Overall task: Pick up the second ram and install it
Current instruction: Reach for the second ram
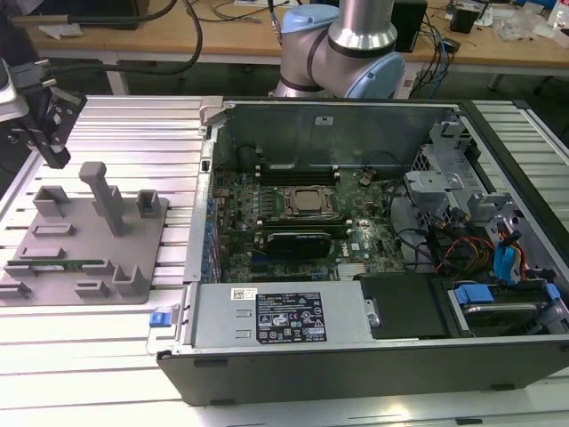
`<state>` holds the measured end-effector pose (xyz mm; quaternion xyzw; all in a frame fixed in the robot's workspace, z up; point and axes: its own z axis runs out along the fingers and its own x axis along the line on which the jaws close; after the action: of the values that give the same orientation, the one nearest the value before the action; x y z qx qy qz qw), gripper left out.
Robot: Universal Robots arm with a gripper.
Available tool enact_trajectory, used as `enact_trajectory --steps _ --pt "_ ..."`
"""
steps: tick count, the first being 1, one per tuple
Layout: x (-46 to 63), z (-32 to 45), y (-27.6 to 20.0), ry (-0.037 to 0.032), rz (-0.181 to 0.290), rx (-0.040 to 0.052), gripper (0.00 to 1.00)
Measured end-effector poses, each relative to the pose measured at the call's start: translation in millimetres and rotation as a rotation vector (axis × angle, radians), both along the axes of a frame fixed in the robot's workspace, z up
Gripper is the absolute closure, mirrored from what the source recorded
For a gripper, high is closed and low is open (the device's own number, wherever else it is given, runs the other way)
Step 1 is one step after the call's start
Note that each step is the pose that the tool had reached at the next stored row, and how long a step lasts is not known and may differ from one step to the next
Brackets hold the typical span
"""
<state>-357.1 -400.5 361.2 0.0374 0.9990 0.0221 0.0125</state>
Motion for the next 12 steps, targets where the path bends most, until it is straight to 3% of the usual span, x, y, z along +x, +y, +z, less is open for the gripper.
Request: enact_trajectory --steps 4,9,12 --pt "-6.0 -3.8 -1.3 0.0 0.0 0.0 0.92" --pt "-12.0 -15.5 -11.5 0.0 0.0 0.0 0.92" --pt "-14.8 -23.1 -15.4 -0.0001 0.0 0.0001 0.92"
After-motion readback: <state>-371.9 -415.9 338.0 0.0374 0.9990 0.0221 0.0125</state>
